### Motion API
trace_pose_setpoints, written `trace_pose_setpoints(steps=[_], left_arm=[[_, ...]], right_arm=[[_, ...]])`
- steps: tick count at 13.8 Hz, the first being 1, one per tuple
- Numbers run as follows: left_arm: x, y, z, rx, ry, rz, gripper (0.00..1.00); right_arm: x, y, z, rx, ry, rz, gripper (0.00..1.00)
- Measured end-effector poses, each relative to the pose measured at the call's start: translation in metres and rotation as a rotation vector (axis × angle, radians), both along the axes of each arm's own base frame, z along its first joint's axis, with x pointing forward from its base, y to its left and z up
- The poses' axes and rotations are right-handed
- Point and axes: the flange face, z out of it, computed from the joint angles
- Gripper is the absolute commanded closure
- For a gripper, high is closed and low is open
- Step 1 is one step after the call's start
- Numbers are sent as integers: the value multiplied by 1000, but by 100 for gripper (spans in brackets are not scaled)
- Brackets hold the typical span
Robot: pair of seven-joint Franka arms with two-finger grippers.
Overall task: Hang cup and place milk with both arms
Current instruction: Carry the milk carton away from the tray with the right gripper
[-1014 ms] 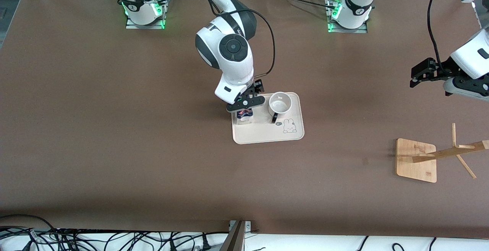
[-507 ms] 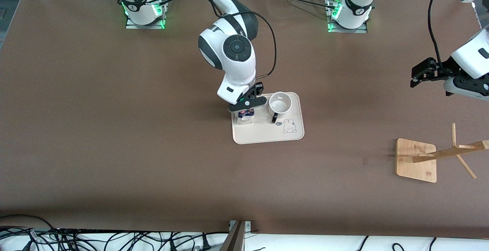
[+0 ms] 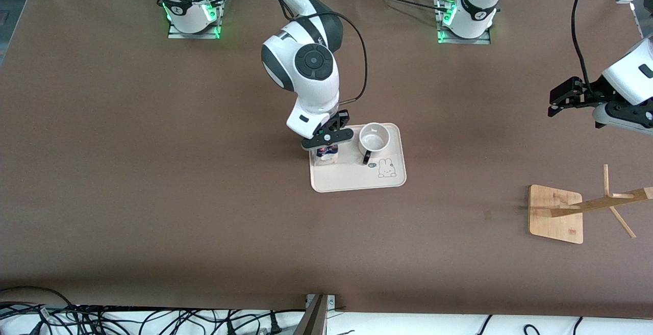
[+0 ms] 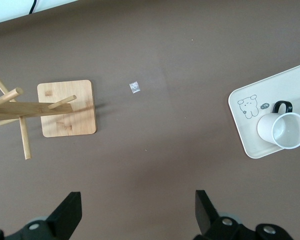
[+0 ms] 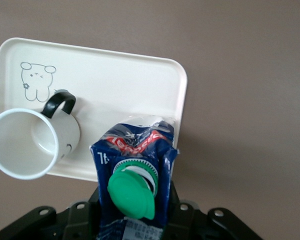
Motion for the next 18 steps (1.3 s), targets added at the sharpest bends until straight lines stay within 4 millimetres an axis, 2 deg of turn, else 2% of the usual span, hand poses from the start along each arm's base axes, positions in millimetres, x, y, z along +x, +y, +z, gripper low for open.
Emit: trace_pose_setpoints(steps=[1, 3, 5, 7, 10, 12, 14, 16, 18], left_arm=[[0, 0, 0, 0, 0, 0, 0], [0, 0, 0, 0, 0, 0, 0], [0, 0, 0, 0, 0, 0, 0], [0, 1, 0, 0, 0, 1, 0], [0, 2, 0, 0, 1, 2, 0], [-1, 1, -1, 0, 10, 1, 0], [-4, -4, -4, 0, 40, -9, 0], [-13, -19, -16, 2, 136, -36, 0], [-18, -42, -53, 2, 290, -82, 0]], right_arm=[[3, -9, 17, -2, 3, -13, 51], [18, -39, 59, 19, 4, -21, 50], [41, -88, 94, 29, 6, -7, 49], [70, -151, 104, 25, 10, 0, 49], [108, -262, 86, 35, 62, -9, 49], [117, -326, 71, 17, 93, -36, 49], [114, -368, 55, 1, 107, -59, 49], [105, -400, 36, -3, 105, -60, 48], [91, -422, 17, 0, 108, -64, 45]])
